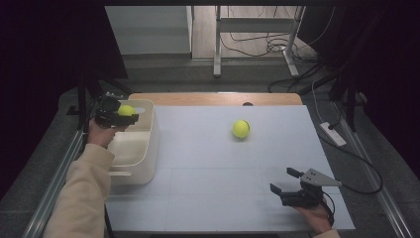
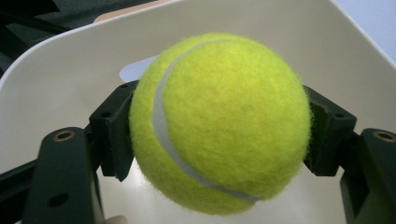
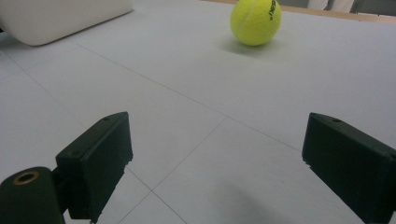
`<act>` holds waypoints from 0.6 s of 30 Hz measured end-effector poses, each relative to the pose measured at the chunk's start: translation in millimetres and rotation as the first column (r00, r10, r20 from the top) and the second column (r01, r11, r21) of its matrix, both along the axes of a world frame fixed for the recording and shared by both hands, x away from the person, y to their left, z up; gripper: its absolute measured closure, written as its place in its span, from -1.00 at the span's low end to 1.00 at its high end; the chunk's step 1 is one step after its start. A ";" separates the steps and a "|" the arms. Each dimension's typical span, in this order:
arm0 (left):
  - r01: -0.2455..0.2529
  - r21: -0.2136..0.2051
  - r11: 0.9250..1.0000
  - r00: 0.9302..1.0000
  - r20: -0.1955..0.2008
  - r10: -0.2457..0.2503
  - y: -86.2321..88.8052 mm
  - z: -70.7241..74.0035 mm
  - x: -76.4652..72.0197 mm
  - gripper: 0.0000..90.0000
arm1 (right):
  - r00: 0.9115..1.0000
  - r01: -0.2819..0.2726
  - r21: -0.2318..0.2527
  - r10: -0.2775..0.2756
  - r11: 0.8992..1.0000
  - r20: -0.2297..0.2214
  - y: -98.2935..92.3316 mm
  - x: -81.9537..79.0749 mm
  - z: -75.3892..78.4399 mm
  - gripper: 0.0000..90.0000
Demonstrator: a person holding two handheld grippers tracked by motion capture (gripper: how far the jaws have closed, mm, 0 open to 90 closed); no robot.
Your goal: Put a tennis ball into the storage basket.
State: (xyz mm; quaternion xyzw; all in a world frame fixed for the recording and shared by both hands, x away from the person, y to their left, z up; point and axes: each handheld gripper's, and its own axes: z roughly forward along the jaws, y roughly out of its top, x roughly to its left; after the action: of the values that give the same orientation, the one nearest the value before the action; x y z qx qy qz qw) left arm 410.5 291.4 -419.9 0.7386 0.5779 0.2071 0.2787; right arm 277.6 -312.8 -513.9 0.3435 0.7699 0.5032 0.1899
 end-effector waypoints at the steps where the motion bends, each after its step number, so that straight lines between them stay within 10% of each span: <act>1: 0.000 0.000 1.000 1.000 0.000 0.000 0.0 0.0 0.0 -0.41 | 1.000 0.000 0.000 0.000 1.000 0.000 0.0 0.0 0.0 -0.81; 18: -0.020 0.032 0.999 1.000 -0.023 0.020 1.5 -1.5 2.0 -0.43 | 1.000 -0.002 0.000 0.002 1.000 -0.002 0.4 0.6 -0.6 -0.81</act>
State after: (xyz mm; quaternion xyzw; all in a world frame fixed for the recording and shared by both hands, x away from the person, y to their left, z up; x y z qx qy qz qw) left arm 412.5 292.9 -421.5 0.7395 0.5850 0.2106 0.2582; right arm 278.2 -312.3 -514.4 0.3433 0.7706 0.5028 0.1886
